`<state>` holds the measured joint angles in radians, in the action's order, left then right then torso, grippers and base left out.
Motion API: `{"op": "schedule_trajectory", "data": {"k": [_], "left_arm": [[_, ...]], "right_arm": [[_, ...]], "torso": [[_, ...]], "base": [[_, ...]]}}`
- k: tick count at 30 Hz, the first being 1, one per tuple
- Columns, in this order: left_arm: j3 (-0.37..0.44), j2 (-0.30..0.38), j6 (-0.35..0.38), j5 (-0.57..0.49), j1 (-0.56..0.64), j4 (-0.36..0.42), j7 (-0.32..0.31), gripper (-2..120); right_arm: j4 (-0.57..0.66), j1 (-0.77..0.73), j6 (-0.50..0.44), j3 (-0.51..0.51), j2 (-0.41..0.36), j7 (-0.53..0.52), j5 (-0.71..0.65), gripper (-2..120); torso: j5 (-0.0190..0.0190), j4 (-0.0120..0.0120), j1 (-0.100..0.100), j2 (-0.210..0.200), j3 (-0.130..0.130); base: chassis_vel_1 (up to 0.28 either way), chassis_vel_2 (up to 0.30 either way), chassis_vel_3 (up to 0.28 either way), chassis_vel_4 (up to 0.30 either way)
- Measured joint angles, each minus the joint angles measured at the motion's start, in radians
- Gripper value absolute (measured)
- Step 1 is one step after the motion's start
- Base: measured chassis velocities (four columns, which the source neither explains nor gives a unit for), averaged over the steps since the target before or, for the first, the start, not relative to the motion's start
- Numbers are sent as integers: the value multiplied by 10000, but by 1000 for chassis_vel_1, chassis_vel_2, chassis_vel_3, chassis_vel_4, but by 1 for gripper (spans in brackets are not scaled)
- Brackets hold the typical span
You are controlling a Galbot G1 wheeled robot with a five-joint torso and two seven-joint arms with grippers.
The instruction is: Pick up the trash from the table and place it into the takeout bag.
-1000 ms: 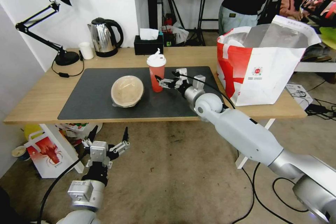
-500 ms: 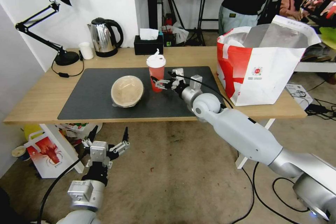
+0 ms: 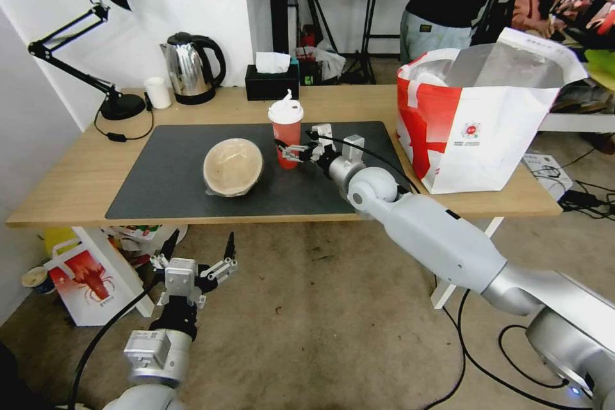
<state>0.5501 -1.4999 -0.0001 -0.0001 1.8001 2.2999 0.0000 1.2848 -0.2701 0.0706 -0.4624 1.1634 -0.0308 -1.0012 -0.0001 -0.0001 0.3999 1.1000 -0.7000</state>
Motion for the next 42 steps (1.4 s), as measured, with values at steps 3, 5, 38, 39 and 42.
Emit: {"op": "schedule_trajectory", "data": {"k": [3,5,38,39,42], "left_arm": [[0,0,0,0,0,0,0,100],[0,0,0,0,0,0,0,100],[0,0,0,0,0,0,0,100],[0,0,0,0,0,0,0,100],[0,0,0,0,0,0,0,100]], "right_arm": [[-233,120,-11,-49,112,50,-1,100],[-359,164,-38,-62,202,65,-1,100],[137,-102,-459,-5,-37,327,-207,28],[137,-102,-459,-5,-37,327,-207,28],[537,-61,-460,70,-243,186,-280,20]], "torso": [[0,1,0,0,0],[0,1,0,0,0],[1,2,1,0,0],[1,2,1,0,0],[2,1,1,-1,0]], "base": [[0,0,0,0],[0,0,0,0],[0,0,0,0],[0,0,0,0],[0,0,0,0]]}}
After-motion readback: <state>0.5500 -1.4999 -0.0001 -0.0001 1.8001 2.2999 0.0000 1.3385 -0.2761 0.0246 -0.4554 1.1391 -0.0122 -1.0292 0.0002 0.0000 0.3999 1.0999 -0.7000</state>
